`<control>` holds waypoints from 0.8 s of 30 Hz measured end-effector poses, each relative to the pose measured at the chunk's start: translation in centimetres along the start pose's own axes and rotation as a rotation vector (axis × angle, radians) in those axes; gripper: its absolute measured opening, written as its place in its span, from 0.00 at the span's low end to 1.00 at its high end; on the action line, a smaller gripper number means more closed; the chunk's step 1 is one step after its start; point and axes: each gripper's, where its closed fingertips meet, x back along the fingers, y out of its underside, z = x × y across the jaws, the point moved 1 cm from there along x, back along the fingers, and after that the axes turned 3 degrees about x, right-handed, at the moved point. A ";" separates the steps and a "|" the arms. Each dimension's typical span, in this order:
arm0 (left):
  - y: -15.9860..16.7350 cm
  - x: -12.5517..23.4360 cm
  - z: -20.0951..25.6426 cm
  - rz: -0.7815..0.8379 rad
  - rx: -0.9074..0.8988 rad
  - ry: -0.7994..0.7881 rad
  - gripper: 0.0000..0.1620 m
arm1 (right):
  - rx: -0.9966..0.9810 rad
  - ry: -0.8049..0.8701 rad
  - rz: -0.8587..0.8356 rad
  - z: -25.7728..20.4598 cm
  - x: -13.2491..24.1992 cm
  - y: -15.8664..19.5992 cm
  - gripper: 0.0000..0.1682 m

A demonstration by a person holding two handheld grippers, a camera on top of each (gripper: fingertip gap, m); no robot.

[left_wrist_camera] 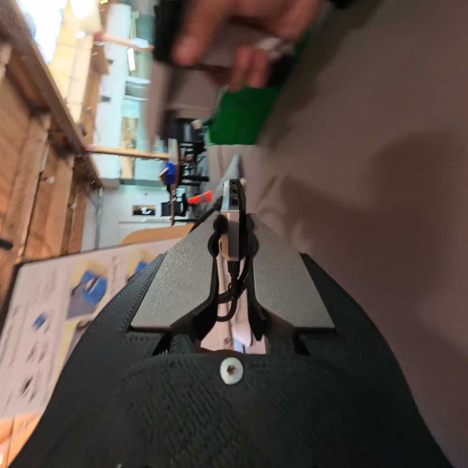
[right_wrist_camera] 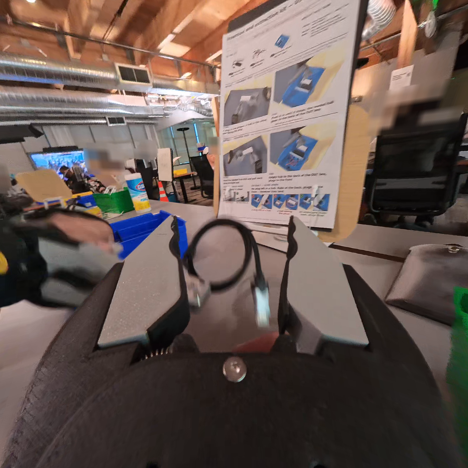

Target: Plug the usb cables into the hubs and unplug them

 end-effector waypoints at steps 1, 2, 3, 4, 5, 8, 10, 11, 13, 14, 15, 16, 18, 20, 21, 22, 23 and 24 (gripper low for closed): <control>-0.1 -1.3 2.3 0.007 -0.043 0.061 0.10 | -0.002 0.015 0.003 0.6 0.3 -0.1 0.49; -0.1 -2.4 4.5 0.012 -0.093 0.118 0.10 | -0.007 0.028 -0.004 1.0 0.4 0.1 0.49; 0.1 -3.1 6.3 0.014 -0.138 0.169 0.10 | -0.016 0.038 -0.020 1.4 0.3 0.4 0.49; 0.6 -3.6 7.8 0.007 -0.168 0.227 0.11 | -0.028 0.042 -0.040 1.7 0.2 0.9 0.49; 1.3 -4.0 8.6 -0.002 -0.181 0.254 0.11 | -0.038 0.040 -0.060 1.7 0.0 1.3 0.50; 2.6 -3.6 7.7 0.012 -0.093 0.268 0.15 | -0.045 0.024 -0.118 1.4 -0.7 2.7 0.49; 3.4 -2.2 7.2 -0.030 0.111 0.360 0.32 | -0.031 0.016 -0.162 1.0 -1.2 3.7 0.49; 3.7 -1.1 7.3 -0.067 0.217 0.440 0.45 | -0.024 0.010 -0.182 0.8 -1.4 4.2 0.49; 4.0 1.4 6.4 -0.113 0.352 0.508 0.52 | -0.019 -0.011 -0.217 0.2 -1.8 5.1 0.50; 3.9 2.9 5.7 -0.116 0.384 0.516 0.52 | -0.019 -0.024 -0.232 -0.1 -2.0 5.5 0.50; 3.7 4.3 4.4 -0.114 0.408 0.485 0.51 | -0.018 -0.037 -0.249 -0.5 -2.1 5.8 0.50; 3.4 5.9 3.2 -0.108 0.431 0.465 0.48 | -0.017 -0.055 -0.268 -0.9 -2.3 6.3 0.50; 3.2 9.5 1.4 -0.128 0.476 0.452 0.46 | -0.013 -0.114 -0.333 -2.1 -2.6 7.6 0.48; 3.5 13.1 -0.3 -0.164 0.503 0.392 0.45 | -0.016 -0.203 -0.444 -3.8 -2.8 9.7 0.44; 3.9 14.8 -1.1 -0.182 0.507 0.335 0.43 | -0.010 -0.252 -0.490 -4.8 -2.8 10.7 0.36; 4.5 16.5 -1.8 -0.207 0.507 0.272 0.41 | 0.006 -0.307 -0.532 -6.0 -2.7 11.7 0.28; 5.3 18.1 -2.4 -0.242 0.513 0.211 0.39 | 0.033 -0.356 -0.575 -7.1 -2.6 12.7 0.20; 6.3 19.7 -2.8 -0.287 0.530 0.148 0.37 | 0.059 -0.386 -0.618 -7.9 -2.6 13.7 0.11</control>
